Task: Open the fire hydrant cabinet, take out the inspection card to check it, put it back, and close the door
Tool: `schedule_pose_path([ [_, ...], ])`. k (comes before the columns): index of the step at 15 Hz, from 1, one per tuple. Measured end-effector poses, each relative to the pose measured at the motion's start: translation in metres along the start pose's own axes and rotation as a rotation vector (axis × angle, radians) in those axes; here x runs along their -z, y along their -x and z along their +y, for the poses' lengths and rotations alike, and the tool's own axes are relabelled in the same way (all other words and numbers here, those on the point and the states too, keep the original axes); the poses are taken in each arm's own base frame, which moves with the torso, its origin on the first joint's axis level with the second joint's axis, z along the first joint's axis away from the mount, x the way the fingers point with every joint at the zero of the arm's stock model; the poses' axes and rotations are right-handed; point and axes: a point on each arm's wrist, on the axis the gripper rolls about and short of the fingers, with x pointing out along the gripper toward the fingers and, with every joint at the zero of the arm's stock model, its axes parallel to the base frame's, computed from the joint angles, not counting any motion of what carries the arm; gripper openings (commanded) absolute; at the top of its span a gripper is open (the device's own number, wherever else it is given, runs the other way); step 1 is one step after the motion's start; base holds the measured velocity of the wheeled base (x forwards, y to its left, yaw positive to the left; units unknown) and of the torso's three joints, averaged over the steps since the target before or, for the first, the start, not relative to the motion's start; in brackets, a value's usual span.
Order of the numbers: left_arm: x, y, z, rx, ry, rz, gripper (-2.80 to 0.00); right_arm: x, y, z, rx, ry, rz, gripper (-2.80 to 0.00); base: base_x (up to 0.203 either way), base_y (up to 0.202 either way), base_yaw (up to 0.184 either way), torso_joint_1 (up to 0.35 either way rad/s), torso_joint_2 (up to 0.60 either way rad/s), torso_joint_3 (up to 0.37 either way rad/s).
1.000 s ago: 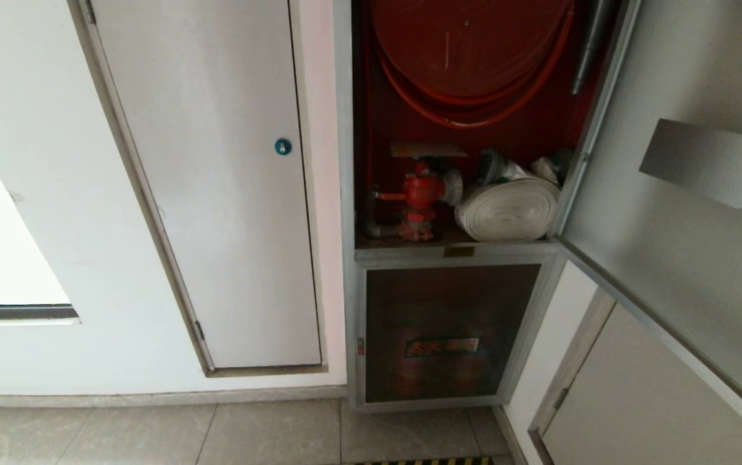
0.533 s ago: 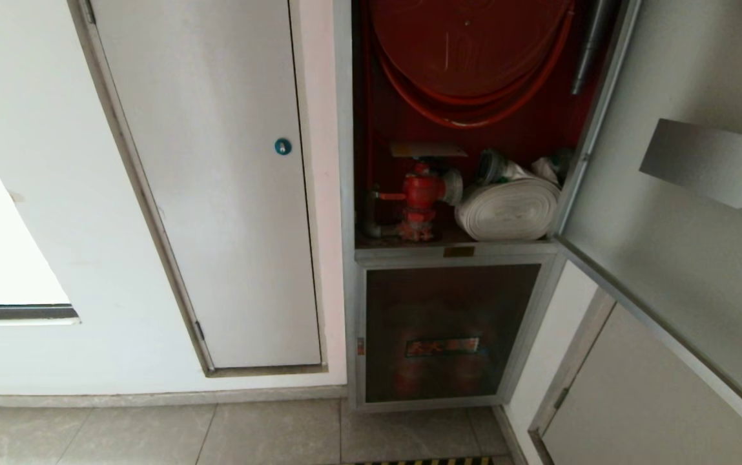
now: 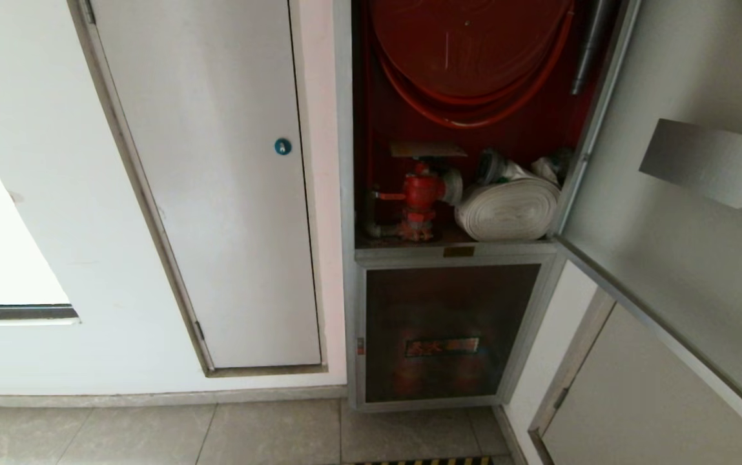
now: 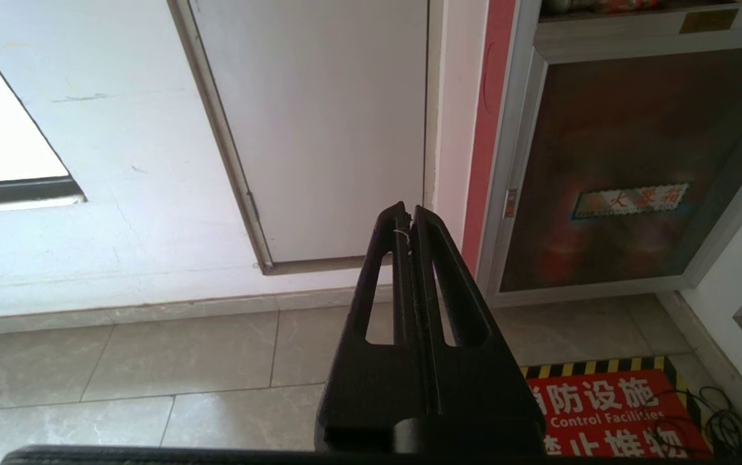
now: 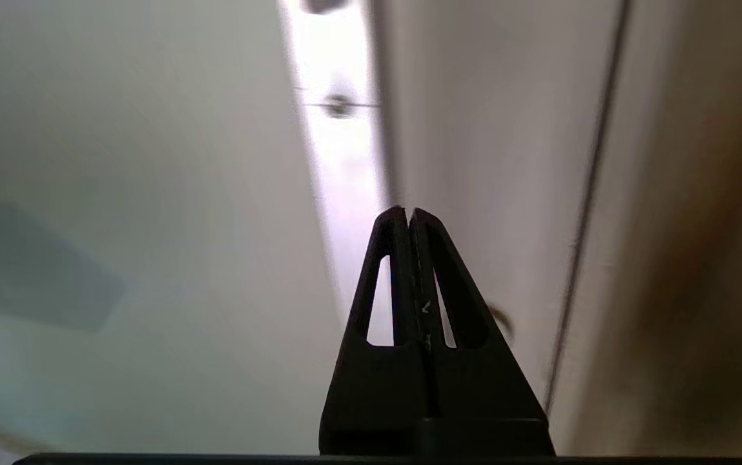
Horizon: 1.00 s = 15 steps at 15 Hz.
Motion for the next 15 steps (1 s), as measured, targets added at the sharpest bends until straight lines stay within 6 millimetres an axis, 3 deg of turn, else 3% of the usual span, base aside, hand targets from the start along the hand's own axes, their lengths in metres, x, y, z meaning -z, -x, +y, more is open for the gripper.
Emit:
schedule_pose_path([
  [7,0.0,0.0,0.0,0.0,0.0,0.0,-2.8,-0.002,-0.002,-0.017,0.065,-0.007,-0.017,-2.8,0.0,0.0,0.0,0.0,0.0,0.0],
  [15,0.0,0.0,0.0,0.0,0.001,0.001,-2.8,-0.002,-0.022,-0.004,0.089,-0.012,-0.019,-2.8,0.0,0.0,0.0,0.0,0.0,0.0],
])
